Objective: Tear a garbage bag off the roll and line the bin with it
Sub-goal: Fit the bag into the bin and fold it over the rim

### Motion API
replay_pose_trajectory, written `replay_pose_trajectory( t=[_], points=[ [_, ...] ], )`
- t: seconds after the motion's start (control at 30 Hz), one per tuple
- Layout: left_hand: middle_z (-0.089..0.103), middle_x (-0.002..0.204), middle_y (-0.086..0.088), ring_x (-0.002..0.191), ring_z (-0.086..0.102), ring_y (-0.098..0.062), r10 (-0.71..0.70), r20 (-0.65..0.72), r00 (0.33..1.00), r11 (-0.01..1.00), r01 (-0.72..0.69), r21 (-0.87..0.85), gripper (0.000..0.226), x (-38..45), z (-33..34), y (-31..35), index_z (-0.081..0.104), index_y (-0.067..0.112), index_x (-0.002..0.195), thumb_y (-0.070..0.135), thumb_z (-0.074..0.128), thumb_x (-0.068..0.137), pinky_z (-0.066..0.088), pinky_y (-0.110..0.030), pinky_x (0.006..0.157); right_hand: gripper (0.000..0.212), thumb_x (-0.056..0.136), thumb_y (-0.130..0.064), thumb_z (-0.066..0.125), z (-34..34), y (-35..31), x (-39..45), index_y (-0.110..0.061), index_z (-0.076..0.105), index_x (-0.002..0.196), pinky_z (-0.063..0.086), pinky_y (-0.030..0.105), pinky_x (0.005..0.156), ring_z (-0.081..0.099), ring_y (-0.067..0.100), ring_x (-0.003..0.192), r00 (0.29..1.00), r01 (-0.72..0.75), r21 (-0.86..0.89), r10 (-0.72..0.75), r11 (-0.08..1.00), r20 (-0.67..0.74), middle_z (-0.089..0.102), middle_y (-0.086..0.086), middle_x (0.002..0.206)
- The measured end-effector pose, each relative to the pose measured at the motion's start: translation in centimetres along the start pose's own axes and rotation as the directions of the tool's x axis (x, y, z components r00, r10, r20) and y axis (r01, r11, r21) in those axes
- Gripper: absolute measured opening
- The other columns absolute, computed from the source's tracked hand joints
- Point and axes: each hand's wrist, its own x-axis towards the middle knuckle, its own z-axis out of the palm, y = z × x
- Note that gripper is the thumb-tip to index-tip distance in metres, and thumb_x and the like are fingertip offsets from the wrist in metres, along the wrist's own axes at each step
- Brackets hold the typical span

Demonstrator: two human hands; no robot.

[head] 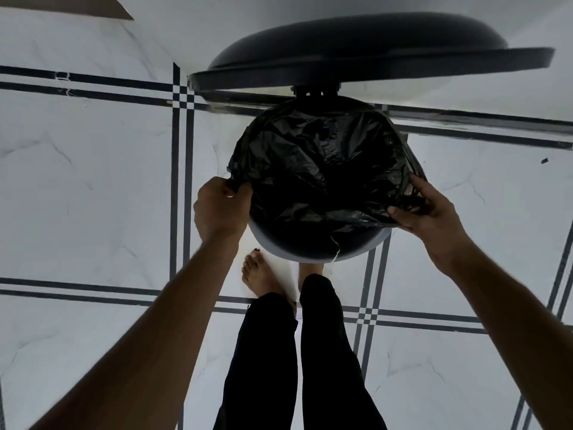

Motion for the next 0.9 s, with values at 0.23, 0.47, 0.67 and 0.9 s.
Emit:
replay_pose_trajectory(
  t=[0.23,0.47,0.67,0.9],
  points=[
    [0.067,0.090,0.008,0.078,0.067,-0.015,-0.042,0.034,0.999,0.991,0.046,-0.122,0.022,-1.6,-0.8,-2.3,0.056,0.025,0.101,0.016,0.068,0.086,0.060,-0.045,0.078,0.037,0.080,0.014,0.068,-0.7,0.5,-1.2,-0.019,0.067,0.097,0.057,0.021,0.066,0.067,0.007,0.073,0.990,0.044,-0.011,-0.045,0.999,-0.137,0.065,0.007,0.091],
    [0.070,0.088,0.006,0.071,0.072,-0.016,0.018,0.138,0.990,1.000,-0.015,-0.022,0.021,-2.2,-0.3,-4.8,0.058,0.021,0.103,0.013,0.066,0.086,0.062,-0.046,0.071,0.024,0.080,0.012,0.070,-1.2,3.4,-2.1,-0.011,0.064,0.085,0.057,0.038,0.084,0.066,0.025,0.082,0.992,-0.065,0.045,0.070,0.997,-0.109,0.069,0.006,0.086],
    [0.072,0.092,-0.018,0.073,0.075,-0.019,-0.058,0.350,0.935,0.983,0.116,-0.145,0.006,-1.1,-1.1,-5.0,0.064,0.001,0.093,-0.003,0.059,0.091,0.062,-0.030,0.062,0.022,0.084,0.007,0.067,-0.3,4.9,-3.1,-0.013,0.065,0.094,0.056,0.027,0.069,0.070,0.014,0.073,0.979,-0.174,0.099,0.182,0.980,-0.086,0.072,0.000,0.079],
    [0.071,0.091,-0.019,0.077,0.062,-0.025,0.049,0.493,0.869,0.999,-0.043,-0.023,0.017,0.2,-2.4,-5.2,0.065,0.006,0.095,0.003,0.068,0.079,0.048,-0.037,0.069,0.032,0.074,0.018,0.067,1.1,4.1,-1.6,-0.009,0.070,0.091,0.047,0.023,0.058,0.057,0.018,0.071,0.983,-0.167,-0.239,0.179,0.957,0.029,0.068,0.015,0.091]
  ],
)
